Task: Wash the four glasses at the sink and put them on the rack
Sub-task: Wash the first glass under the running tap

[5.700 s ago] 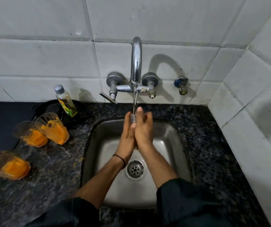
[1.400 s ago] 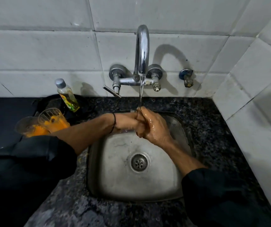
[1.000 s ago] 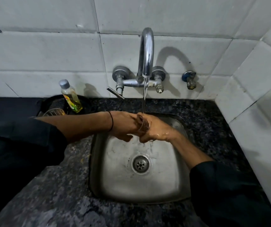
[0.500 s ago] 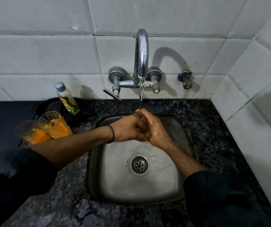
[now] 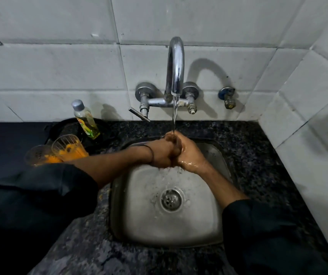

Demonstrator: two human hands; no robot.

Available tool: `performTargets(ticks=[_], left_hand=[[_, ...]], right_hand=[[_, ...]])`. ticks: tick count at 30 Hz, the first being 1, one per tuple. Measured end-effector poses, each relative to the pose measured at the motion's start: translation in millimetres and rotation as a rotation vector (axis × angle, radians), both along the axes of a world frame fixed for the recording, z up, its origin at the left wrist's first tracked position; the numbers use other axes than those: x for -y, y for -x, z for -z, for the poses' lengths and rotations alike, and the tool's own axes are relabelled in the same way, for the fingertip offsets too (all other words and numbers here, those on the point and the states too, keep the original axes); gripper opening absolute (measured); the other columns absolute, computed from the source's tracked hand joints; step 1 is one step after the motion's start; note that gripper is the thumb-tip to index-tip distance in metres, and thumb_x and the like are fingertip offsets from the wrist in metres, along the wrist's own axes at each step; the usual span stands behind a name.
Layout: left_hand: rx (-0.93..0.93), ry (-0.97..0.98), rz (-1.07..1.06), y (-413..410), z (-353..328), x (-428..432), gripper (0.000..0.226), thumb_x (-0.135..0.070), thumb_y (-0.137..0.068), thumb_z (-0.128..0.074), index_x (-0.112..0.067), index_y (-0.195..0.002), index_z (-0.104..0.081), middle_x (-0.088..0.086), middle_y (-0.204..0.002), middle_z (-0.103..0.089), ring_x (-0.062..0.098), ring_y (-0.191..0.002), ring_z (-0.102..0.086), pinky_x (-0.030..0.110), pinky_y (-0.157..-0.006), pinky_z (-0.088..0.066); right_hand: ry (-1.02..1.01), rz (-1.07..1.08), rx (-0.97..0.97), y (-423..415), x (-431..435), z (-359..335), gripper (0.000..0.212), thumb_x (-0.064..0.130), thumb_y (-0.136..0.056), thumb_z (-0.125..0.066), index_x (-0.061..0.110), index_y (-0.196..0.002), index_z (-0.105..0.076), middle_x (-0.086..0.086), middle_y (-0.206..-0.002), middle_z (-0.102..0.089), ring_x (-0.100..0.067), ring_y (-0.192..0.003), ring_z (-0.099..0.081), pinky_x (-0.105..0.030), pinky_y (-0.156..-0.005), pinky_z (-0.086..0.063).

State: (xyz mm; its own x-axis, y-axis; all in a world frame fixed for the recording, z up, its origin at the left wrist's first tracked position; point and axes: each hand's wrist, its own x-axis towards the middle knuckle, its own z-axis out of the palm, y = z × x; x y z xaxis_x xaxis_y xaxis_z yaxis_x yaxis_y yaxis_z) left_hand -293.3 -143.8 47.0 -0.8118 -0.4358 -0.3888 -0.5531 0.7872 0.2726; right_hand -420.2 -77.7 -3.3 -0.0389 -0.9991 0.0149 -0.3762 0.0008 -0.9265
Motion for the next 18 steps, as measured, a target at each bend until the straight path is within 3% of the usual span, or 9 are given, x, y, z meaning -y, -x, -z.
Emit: performTargets(ticks=[2,4,5,8,10,12,15,16,18], left_hand=[[-0.045,-0.159,-0.251,14.9,-3.9,-4.9,0.010,-0.001,-0.082,-0.062,-0.010,-0.087,-0.064,0.008,-0.095,-0.064,0.018,-0.078,-0.059,0.021,-0.065,-0.048],[-0.104,-0.192,-0.242,21.9,-3.7,-8.8,0.011,0.002,-0.081,-0.060,-0.009,-0.085,-0.062,0.010,-0.092,-0.062,0.018,-0.075,-0.058,0.021,-0.061,-0.048],[-0.104,-0.117,-0.163,20.6,-0.3,-7.9,0.014,-0.001,-0.081,-0.062,-0.009,-0.092,-0.063,0.011,-0.096,-0.062,0.019,-0.080,-0.058,0.025,-0.066,-0.047],[-0.014,0.116,0.161,5.0,8.8,6.9,0.037,-0.008,-0.080,-0.063,-0.015,-0.117,-0.060,0.009,-0.114,-0.062,0.029,-0.098,-0.061,0.035,-0.083,-0.050],[0.060,0.152,0.401,-5.9,6.4,22.0,0.050,-0.008,-0.075,-0.061,-0.021,-0.123,-0.059,0.008,-0.123,-0.063,0.034,-0.106,-0.061,0.043,-0.085,-0.052],[0.086,0.157,0.492,-12.2,2.1,27.2,0.059,-0.006,-0.072,-0.061,-0.026,-0.127,-0.060,0.004,-0.130,-0.060,0.032,-0.113,-0.058,0.044,-0.084,-0.052],[-0.012,0.037,0.255,-4.5,5.3,9.9,0.033,-0.001,-0.077,-0.061,-0.014,-0.106,-0.067,0.004,-0.105,-0.060,0.032,-0.106,-0.059,0.034,-0.081,-0.049],[-0.052,0.010,0.144,1.3,6.3,2.6,0.024,-0.002,-0.078,-0.062,-0.014,-0.099,-0.066,0.005,-0.100,-0.061,0.031,-0.104,-0.061,0.032,-0.081,-0.048],[-0.090,-0.021,-0.075,10.6,4.8,-3.1,0.024,-0.005,-0.081,-0.067,-0.008,-0.105,-0.067,0.010,-0.103,-0.064,0.028,-0.101,-0.062,0.032,-0.084,-0.048]], right_hand=[[0.100,0.068,-0.112,-2.8,-1.0,-2.7,0.027,-0.009,-0.084,-0.066,0.017,-0.090,-0.066,0.002,-0.080,-0.061,0.005,-0.069,-0.059,-0.013,-0.065,-0.051],[0.073,0.161,-0.102,0.8,2.1,-1.4,0.019,0.004,-0.090,-0.063,0.018,-0.078,-0.066,0.001,-0.069,-0.060,-0.003,-0.065,-0.059,-0.020,-0.063,-0.050],[0.111,0.137,-0.120,5.1,0.8,-2.5,0.017,0.000,-0.085,-0.065,0.017,-0.080,-0.065,-0.001,-0.071,-0.062,-0.006,-0.068,-0.059,-0.023,-0.065,-0.050],[-0.041,-0.014,-0.036,23.0,-2.5,0.8,0.055,-0.021,-0.060,-0.073,0.018,-0.098,-0.060,-0.001,-0.078,-0.063,-0.010,-0.068,-0.059,-0.031,-0.055,-0.049],[-0.184,-0.159,0.045,24.6,-5.7,-4.9,0.060,-0.021,-0.059,-0.073,0.017,-0.103,-0.061,-0.003,-0.077,-0.062,-0.018,-0.066,-0.056,-0.033,-0.051,-0.045],[-0.235,-0.177,0.070,21.6,-3.4,-5.6,0.062,-0.018,-0.058,-0.073,0.014,-0.110,-0.062,-0.006,-0.078,-0.061,-0.023,-0.065,-0.054,-0.035,-0.051,-0.044],[-0.168,-0.067,0.075,14.9,-1.0,-4.1,0.062,-0.016,-0.055,-0.072,0.024,-0.102,-0.062,0.003,-0.074,-0.060,-0.016,-0.061,-0.051,-0.030,-0.050,-0.041],[-0.107,-0.031,0.081,13.8,-0.6,-0.9,0.064,-0.016,-0.055,-0.075,0.027,-0.100,-0.062,0.006,-0.079,-0.064,-0.010,-0.065,-0.056,-0.031,-0.054,-0.046],[0.020,0.007,0.055,8.3,-1.4,2.6,0.064,-0.012,-0.058,-0.081,0.022,-0.110,-0.064,0.004,-0.097,-0.071,-0.006,-0.084,-0.065,-0.033,-0.071,-0.058]])
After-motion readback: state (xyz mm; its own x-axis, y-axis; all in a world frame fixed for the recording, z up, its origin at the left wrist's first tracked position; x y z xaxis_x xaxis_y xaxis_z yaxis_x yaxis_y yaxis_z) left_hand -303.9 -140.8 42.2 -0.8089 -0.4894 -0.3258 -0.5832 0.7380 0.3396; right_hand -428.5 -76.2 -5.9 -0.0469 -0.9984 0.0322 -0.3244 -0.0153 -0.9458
